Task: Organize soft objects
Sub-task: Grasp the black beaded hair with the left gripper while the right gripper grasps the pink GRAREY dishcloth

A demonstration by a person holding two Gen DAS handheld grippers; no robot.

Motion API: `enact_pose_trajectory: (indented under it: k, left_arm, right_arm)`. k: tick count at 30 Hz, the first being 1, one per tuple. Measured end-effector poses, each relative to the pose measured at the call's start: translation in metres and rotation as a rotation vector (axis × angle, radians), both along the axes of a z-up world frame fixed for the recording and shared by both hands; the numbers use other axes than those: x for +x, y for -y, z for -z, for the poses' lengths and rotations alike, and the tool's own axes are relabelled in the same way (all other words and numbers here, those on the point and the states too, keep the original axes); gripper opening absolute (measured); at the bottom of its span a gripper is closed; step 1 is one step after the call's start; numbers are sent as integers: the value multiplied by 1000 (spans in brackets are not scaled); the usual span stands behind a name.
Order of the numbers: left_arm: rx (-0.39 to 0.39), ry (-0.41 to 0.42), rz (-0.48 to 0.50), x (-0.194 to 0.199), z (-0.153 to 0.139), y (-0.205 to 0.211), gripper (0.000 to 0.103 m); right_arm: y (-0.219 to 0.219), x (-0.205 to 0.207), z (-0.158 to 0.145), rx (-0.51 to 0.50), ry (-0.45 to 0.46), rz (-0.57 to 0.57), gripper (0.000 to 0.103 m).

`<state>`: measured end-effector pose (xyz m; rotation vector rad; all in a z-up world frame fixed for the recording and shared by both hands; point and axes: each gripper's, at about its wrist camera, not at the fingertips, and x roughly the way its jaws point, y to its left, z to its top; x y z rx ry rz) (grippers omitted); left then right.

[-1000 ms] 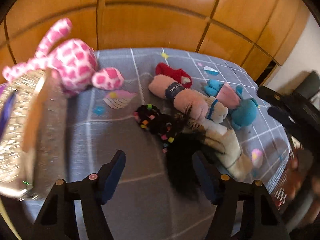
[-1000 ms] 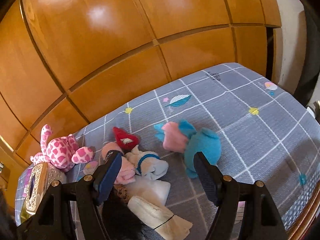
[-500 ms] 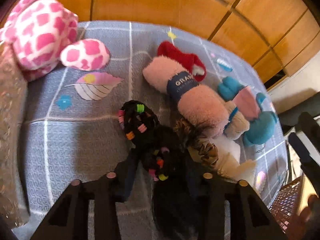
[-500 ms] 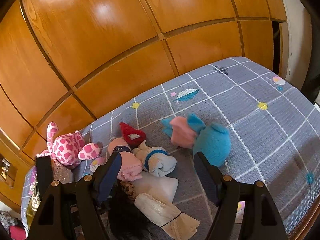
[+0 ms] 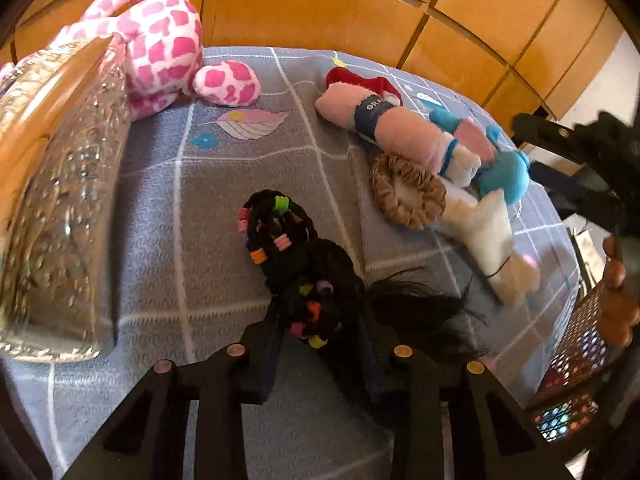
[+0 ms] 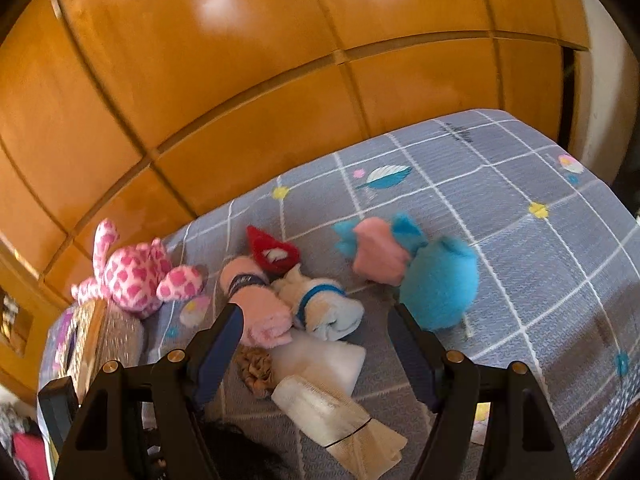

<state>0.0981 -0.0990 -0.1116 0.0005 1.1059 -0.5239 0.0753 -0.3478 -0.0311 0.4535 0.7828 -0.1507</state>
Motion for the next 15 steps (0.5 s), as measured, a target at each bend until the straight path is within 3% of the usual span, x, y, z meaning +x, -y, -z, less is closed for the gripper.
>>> enact_pose_trajectory:
  k: [3,8,15]
  left_arm:
    - [9,7,4,-1,2,-2,34]
    - [-3,18,0,-3,4,-3,34]
    - [-15,32,-3,-9,9,-5,33]
  right_arm:
    - [-17,12,6,-10,-48,-104,74]
    - [-51,46,9,-122,-119,-277,70]
    - [-73,110,27,-271,-259,-398,70]
